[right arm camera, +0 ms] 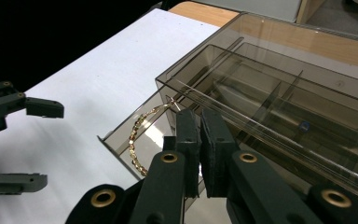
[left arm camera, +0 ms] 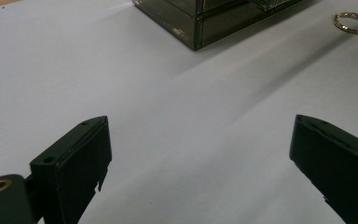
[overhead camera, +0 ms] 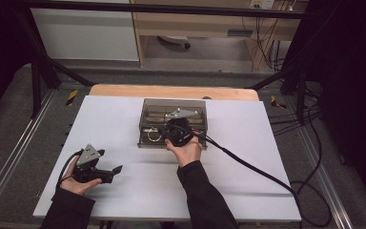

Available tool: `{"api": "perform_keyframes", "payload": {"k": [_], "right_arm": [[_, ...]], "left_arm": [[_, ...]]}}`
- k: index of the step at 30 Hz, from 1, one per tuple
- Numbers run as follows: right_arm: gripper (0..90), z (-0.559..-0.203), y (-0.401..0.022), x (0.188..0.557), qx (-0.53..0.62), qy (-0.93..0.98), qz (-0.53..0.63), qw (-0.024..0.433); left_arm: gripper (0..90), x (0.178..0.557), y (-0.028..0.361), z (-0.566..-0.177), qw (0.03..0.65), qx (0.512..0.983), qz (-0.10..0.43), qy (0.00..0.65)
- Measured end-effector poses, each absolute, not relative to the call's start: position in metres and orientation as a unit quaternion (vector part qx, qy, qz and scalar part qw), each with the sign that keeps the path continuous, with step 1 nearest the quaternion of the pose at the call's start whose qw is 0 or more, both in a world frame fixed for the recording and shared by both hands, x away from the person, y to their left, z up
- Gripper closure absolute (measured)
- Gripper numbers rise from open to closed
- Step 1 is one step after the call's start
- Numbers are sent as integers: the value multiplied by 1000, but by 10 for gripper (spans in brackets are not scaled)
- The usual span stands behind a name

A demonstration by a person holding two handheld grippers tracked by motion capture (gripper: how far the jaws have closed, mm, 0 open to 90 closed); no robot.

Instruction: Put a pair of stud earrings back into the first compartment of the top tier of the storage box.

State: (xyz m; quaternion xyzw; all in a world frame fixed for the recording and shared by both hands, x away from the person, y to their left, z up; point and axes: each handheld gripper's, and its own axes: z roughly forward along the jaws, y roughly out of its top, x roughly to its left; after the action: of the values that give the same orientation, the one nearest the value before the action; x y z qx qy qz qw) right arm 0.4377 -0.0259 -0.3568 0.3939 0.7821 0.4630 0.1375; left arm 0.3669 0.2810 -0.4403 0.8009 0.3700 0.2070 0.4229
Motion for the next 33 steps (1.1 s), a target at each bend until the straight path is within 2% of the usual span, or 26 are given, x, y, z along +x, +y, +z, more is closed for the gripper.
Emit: {"api": "perform_keyframes", "payload": {"k": [33], "right_arm": [[867,-380,-12,443,393,796,440,133]], "left_arm": [[54,367,281,-440,424,800,208,371]]}}
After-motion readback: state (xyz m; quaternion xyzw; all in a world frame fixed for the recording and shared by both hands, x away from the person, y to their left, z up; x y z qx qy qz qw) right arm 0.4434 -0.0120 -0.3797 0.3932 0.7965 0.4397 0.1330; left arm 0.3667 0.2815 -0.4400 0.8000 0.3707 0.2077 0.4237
